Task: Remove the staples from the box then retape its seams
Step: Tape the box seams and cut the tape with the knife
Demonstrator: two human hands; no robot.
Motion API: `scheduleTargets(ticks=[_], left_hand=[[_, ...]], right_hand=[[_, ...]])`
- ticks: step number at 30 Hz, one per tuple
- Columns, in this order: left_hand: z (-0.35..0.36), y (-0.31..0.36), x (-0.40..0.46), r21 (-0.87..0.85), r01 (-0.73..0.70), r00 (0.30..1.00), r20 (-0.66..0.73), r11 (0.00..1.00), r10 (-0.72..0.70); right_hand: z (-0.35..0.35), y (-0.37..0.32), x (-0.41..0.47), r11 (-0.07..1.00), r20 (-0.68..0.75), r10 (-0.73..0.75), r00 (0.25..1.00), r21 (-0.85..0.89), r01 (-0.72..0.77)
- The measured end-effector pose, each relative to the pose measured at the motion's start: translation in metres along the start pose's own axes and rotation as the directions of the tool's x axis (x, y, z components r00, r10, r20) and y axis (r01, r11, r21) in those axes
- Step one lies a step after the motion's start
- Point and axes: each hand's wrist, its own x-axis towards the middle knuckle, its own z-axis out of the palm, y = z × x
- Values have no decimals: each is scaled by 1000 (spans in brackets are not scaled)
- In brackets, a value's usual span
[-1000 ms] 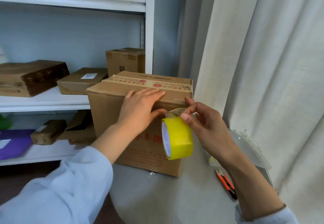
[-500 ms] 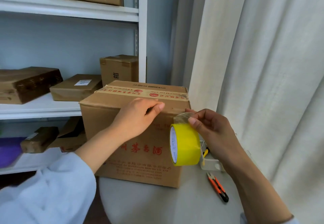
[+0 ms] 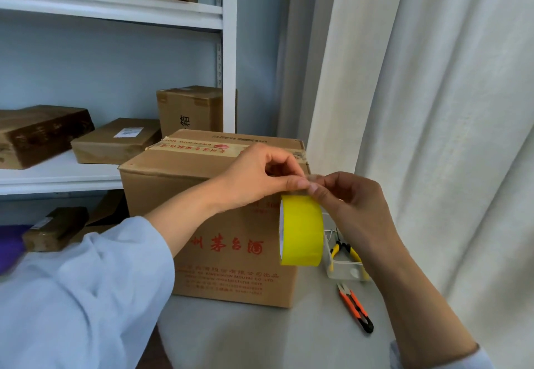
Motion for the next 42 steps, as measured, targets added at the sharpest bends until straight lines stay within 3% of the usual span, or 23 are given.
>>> scheduleTargets(ticks=[5,10,13,18,23,26,29,32,34,36,42], left_hand=[[0,6,-3,82,-11,999,-33,997,14],[4,13,-4,252,4,1000,-9,968,-2],[4,16,-8,229,31,997,-76,973,-14],[2,24,-14,163,70,986,-162,984,-43],[-10,26,-24,110,275,940,-238,955,-244],[-1,35,-40,68,342,936,-112,937,-334],[20,42,-52,-107,424,905,74,899,-419],[32,42,-56,-325,405,910,53,855,-411],[36,43,-57,-492,421,889,59,762,-453],[40,45,-58,-551,441,870,69,708,-489],[39,51,-55,-422,468,838,-67,777,-541]], right_hand=[[-3,-8,0,985,-78,-44,996,-168,31],[-6,-19,-1,875,-70,-56,996,-483,15],[-6,-25,2,921,1,-116,993,-374,108],[-6,-30,2,944,-38,-155,987,-302,136],[-12,-24,1,957,-81,-123,989,-275,96],[-17,-30,-3,980,-44,-134,990,-151,126],[-16,-37,-7,982,-7,-172,985,-79,171],[-13,-38,-11,981,26,-190,981,-27,191],[-12,-37,-13,984,37,-173,984,-26,174],[-12,-33,-13,981,17,-148,989,-120,149],[-6,-33,-21,797,-94,-276,957,-578,173]])
